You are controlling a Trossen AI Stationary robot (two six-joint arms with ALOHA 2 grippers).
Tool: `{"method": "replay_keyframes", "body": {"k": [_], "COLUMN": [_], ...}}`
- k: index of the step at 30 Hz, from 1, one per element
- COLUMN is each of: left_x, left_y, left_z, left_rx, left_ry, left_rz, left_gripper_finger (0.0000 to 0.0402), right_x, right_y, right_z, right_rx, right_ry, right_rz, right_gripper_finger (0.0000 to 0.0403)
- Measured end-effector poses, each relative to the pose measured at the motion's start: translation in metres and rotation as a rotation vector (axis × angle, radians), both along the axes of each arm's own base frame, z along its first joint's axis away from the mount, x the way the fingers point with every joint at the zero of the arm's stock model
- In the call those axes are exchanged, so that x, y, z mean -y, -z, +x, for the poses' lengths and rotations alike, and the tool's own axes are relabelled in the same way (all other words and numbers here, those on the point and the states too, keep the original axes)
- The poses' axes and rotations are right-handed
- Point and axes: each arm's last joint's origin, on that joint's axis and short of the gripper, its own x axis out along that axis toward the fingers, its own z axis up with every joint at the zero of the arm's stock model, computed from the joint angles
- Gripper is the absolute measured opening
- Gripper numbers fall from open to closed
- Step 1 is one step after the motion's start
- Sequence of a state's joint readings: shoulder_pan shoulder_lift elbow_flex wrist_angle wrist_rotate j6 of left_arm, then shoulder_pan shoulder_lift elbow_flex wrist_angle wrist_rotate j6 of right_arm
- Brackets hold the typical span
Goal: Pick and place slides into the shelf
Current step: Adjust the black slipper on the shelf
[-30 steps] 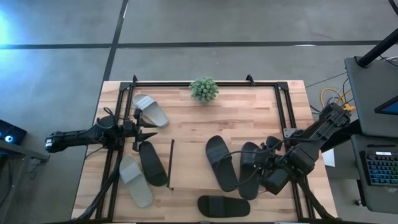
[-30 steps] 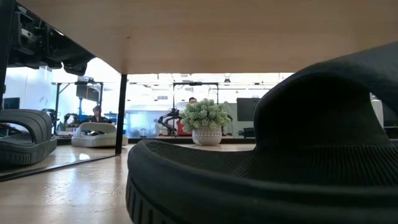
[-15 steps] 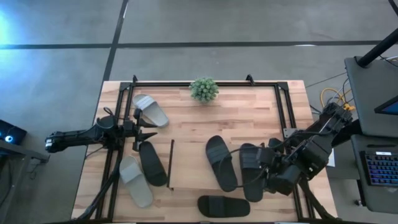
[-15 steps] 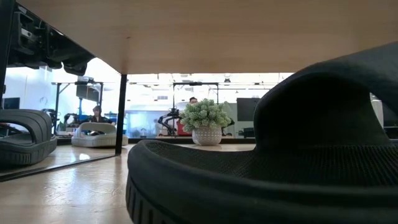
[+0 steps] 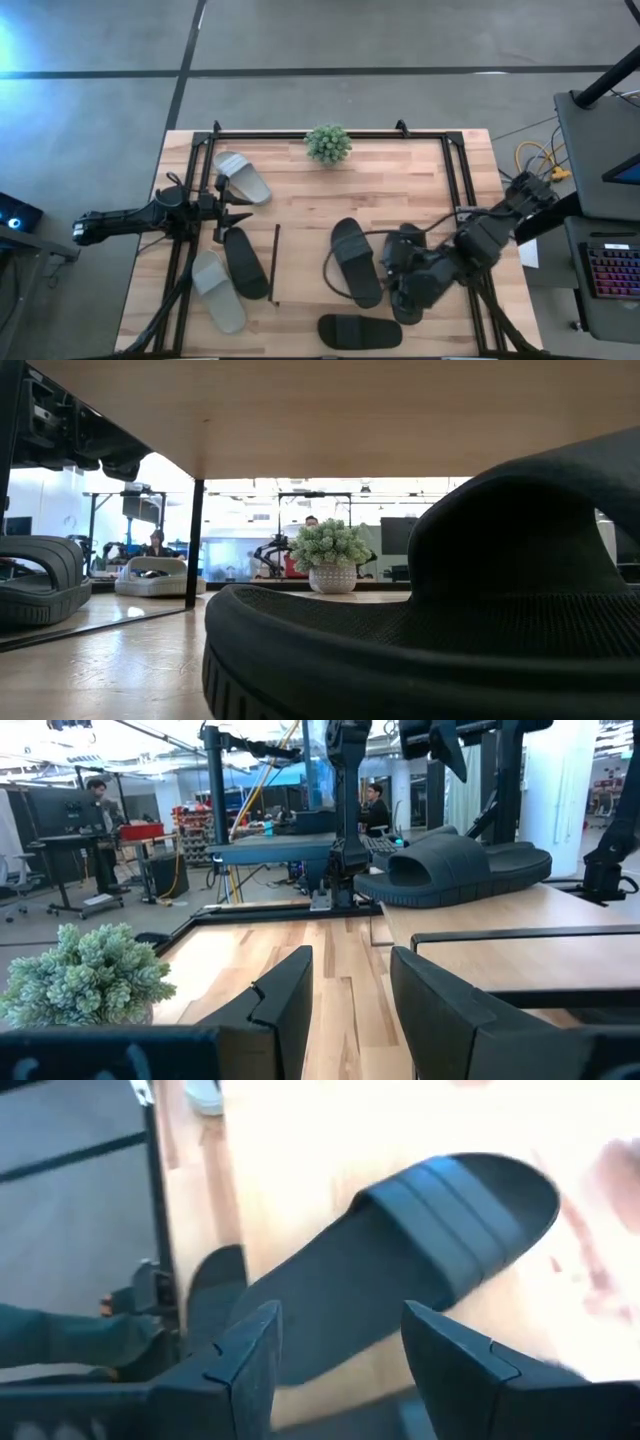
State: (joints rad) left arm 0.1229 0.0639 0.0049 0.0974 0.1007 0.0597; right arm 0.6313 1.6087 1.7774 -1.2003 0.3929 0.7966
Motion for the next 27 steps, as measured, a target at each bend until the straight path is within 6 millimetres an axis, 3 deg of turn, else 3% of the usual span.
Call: {"method": "replay_keyframes", "body": {"k": [9, 14, 21, 27], "left_x": [0.000, 0.000, 0.000, 0.000], "left_y": [0.000, 0.000, 0.000, 0.000], "left_z": [0.000, 0.000, 0.000, 0.000], "left_rx": [0.000, -0.001, 0.001, -0.001], "left_ry": [0.000, 0.000, 0.000, 0.000], "left_rz": [0.000, 0.000, 0.000, -0.001], "left_gripper_finger": [0.0123, 0.0123, 0.0123, 0.0123], "right_x": [0.035, 0.066, 0.107, 0.115], "right_y": [0.007, 0.017, 0.043, 0.064], "right_z": [0.055, 0.079, 0.105, 0.112], "right_rx": [-0.026, -0.066, -0.218, -0.350], "right_ry": [0.033, 0.139, 0.193, 0.166], "right_rz": [-0.132, -0.222, -0.136, -0.061], "right_gripper_finger": [0.0172, 0.0160, 0.0123, 0.0073]}}
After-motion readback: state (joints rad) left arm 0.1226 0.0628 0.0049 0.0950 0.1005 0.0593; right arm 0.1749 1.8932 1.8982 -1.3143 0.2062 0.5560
